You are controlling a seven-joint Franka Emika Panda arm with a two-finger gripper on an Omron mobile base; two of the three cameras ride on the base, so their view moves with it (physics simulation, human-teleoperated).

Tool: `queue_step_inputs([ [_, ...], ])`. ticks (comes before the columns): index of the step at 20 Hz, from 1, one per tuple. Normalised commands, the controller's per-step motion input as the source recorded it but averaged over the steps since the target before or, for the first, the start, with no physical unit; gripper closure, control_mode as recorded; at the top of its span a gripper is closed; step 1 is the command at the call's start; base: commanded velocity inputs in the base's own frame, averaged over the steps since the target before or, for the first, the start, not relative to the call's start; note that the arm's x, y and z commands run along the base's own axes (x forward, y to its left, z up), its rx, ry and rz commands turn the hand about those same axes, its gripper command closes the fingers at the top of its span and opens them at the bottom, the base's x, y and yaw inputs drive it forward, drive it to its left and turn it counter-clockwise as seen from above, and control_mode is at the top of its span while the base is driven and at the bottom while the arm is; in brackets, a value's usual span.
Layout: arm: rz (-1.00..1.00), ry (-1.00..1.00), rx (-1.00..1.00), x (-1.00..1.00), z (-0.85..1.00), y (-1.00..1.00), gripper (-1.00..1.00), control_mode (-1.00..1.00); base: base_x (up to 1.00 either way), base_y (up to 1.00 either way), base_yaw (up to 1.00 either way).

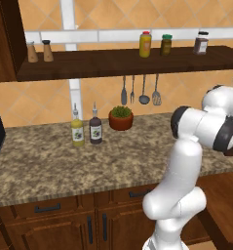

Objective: Place the appropriate cutting tool for cutting the avocado skin on the cutting board.

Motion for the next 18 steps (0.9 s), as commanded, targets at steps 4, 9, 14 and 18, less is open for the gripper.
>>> queue_step_inputs([
  [4,0.00,-0.10,0.00,0.26,-0.38,-0.42,1.00,-1.00,0.00,0.00,0.00],
  [9,0.00,-0.03,0.00,0.16,-0.09,-0.27,1.00,-1.00,0.00,0.00,0.00],
  [14,0.00,0.00,0.00,0.26,-0.35,-0.16,1.00,-1.00,0.00,0.00,0.00],
  [18,0.00,0.00,-0.02,0.19,-0.26,-0.30,1.00,-1.00,0.00,0.00,0.00],
])
